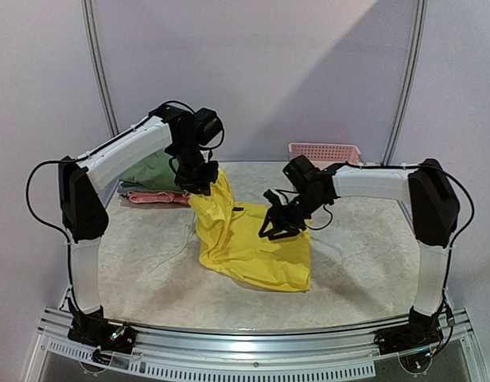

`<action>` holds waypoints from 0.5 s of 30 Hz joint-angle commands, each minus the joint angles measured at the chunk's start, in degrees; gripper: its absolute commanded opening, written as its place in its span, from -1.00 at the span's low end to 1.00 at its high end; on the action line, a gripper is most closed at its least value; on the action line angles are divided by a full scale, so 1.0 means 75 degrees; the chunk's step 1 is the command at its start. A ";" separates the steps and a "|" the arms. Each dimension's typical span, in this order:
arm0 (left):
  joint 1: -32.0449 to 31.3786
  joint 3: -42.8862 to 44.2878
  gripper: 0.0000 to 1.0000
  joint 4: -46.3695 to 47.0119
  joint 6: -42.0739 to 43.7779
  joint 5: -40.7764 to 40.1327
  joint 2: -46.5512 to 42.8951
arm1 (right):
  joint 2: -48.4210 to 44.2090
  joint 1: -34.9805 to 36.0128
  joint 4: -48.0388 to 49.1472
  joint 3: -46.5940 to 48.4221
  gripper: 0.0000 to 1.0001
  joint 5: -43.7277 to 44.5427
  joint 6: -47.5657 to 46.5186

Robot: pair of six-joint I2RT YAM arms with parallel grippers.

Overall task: Fold and stack the mixed laundry pile
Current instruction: Fold the rectangle-folded shorts at the center of the board.

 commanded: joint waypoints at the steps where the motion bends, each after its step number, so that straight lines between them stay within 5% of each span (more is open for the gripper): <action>1: -0.0222 -0.0020 -1.00 -0.3162 0.0018 -0.0381 -0.0082 | -0.1141 -0.0917 -0.0200 -0.1448 -0.12 0.1104 0.0047; 8: -0.0258 -0.0443 -1.00 -0.3173 0.0117 -0.0979 -0.0391 | -0.0709 -0.1298 0.0080 -0.1728 -0.01 0.1378 -0.0023; 15: 0.0501 -0.2149 -1.00 -0.3185 0.0483 -0.2100 -0.1584 | -0.0178 -0.1289 0.0216 -0.0922 0.00 0.1054 0.0185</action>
